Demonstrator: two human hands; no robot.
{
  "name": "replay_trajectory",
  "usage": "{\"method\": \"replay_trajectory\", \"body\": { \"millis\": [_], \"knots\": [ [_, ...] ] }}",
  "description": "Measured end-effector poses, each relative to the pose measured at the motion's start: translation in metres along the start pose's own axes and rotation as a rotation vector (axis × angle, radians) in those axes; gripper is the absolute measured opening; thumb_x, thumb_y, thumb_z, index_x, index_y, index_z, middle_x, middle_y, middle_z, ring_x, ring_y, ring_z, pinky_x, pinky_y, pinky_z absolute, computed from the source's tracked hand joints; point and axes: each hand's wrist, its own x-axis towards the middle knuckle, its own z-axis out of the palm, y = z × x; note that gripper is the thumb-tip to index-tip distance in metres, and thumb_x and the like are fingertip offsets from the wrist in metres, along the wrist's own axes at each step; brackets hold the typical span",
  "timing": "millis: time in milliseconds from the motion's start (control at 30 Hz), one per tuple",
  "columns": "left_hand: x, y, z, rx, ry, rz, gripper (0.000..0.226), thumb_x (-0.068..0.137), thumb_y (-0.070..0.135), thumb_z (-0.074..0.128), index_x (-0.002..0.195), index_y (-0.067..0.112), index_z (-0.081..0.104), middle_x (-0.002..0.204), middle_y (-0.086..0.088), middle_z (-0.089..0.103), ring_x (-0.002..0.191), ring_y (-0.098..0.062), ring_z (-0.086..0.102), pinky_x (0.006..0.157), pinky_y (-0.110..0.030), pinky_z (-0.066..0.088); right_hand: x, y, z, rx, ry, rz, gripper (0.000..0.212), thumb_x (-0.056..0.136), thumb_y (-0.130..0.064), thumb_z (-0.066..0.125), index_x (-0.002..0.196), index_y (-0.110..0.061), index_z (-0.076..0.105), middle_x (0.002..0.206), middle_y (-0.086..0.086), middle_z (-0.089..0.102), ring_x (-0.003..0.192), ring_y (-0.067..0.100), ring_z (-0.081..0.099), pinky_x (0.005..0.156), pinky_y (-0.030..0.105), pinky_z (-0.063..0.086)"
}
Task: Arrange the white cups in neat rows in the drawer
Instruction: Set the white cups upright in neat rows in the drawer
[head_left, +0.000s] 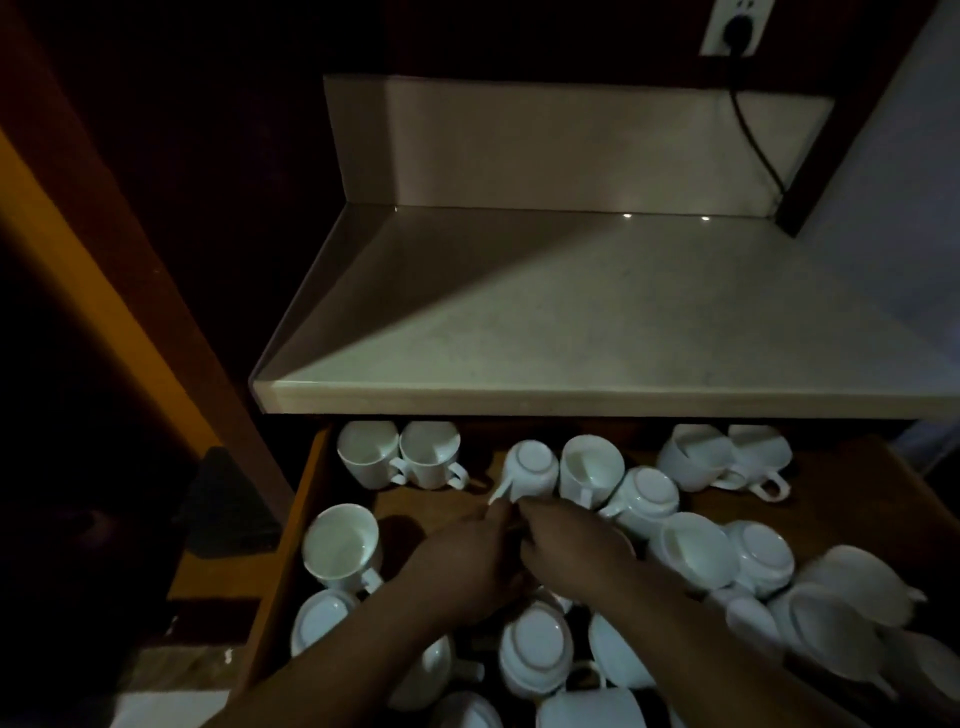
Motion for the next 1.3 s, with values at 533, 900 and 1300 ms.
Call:
{"method": "replay_trajectory", "body": {
  "millis": [533, 900, 1300],
  "knots": [
    [0.094, 0.020, -0.012, 0.075, 0.058, -0.168, 0.058, 0.084, 0.047, 0.059, 0.134, 0.019, 0.052, 0.130, -0.009, 0.052, 0.121, -0.032, 0.050, 0.094, -0.040, 0.047, 0.027, 0.084, -0.038, -0.165, 0.188, 0.170, 0.078, 0.090, -0.054, 0.059, 0.154, -0.018, 0.032, 0.156, 0.011, 0.036, 0.143, 0.035, 0.032, 0.120, 0.047, 0.025],
    [0.121, 0.014, 0.015, 0.186, 0.068, -0.305, 0.047, 0.086, 0.041, 0.056, 0.126, 0.018, 0.052, 0.124, -0.010, 0.050, 0.114, -0.037, 0.054, 0.087, -0.041, 0.048, 0.024, 0.095, -0.034, -0.051, 0.103, 0.119, 0.091, 0.085, -0.061, 0.064, 0.158, -0.022, 0.025, 0.154, 0.012, 0.041, 0.136, 0.033, 0.048, 0.107, 0.039, 0.043],
    [0.029, 0.039, -0.039, -0.367, 0.575, -0.435, 0.069, 0.068, 0.051, 0.083, 0.128, 0.033, 0.055, 0.112, 0.015, 0.060, 0.094, -0.004, 0.061, 0.075, -0.022, 0.048, 0.009, 0.075, -0.056, 0.517, 0.157, 0.005, 0.073, 0.091, -0.063, 0.059, 0.154, -0.033, 0.038, 0.155, -0.008, 0.044, 0.138, 0.016, 0.047, 0.101, 0.031, 0.043]
  ]
}}
